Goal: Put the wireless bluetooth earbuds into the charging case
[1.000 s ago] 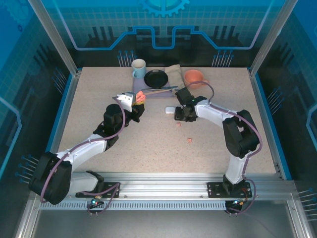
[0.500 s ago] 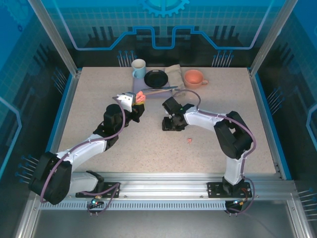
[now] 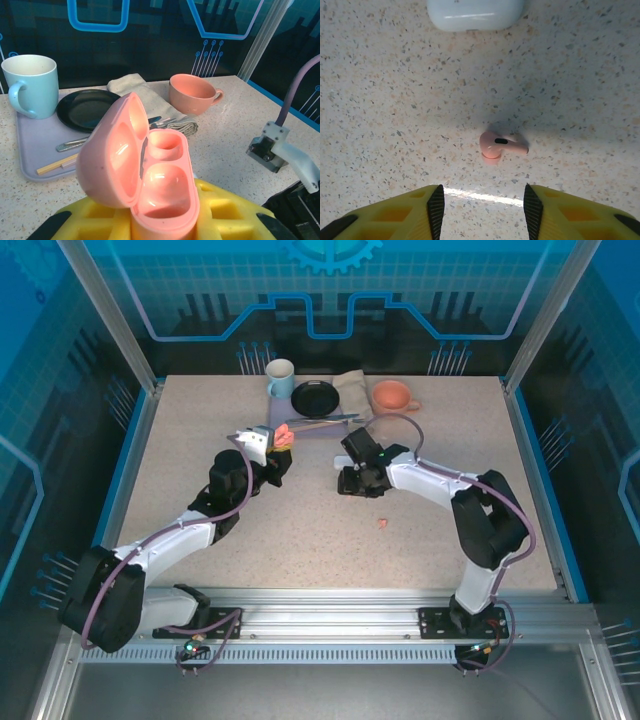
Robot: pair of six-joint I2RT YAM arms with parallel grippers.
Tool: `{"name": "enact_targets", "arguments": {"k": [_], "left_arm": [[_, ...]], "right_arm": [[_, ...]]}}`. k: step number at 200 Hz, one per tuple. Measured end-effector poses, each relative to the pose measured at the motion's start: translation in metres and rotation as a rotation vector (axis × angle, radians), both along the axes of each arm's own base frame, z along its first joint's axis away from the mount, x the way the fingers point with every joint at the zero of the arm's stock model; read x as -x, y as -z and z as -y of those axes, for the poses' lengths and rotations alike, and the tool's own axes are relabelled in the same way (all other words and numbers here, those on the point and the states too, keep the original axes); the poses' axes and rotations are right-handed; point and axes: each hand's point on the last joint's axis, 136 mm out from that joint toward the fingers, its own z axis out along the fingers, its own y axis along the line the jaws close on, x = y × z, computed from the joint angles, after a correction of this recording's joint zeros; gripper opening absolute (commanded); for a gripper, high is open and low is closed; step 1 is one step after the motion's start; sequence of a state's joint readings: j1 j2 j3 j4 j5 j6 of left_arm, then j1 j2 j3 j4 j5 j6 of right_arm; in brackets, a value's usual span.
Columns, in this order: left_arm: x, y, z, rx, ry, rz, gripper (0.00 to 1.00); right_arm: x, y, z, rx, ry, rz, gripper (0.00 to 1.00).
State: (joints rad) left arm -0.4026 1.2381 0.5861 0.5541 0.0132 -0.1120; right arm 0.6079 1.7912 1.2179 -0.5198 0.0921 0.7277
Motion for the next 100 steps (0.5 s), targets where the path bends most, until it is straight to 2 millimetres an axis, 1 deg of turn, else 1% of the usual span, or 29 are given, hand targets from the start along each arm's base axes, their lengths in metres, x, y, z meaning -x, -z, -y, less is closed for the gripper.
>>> {"name": "enact_targets", "arguments": {"k": [28, 72, 100], "left_arm": [[0.0, 0.0, 0.0, 0.006, 0.001, -0.004, 0.0], [0.0, 0.0, 0.0, 0.012, 0.0, -0.007, 0.0], [0.0, 0.0, 0.0, 0.012, 0.0, -0.007, 0.0]], "right_arm": [[0.002, 0.013, -0.003, -0.003, 0.006, -0.035, 0.49], [0.006, 0.044, 0.001, 0.033, 0.022, -0.105, 0.49], [-0.003, 0.043, -0.001, 0.014, 0.04, -0.105, 0.49]]}}
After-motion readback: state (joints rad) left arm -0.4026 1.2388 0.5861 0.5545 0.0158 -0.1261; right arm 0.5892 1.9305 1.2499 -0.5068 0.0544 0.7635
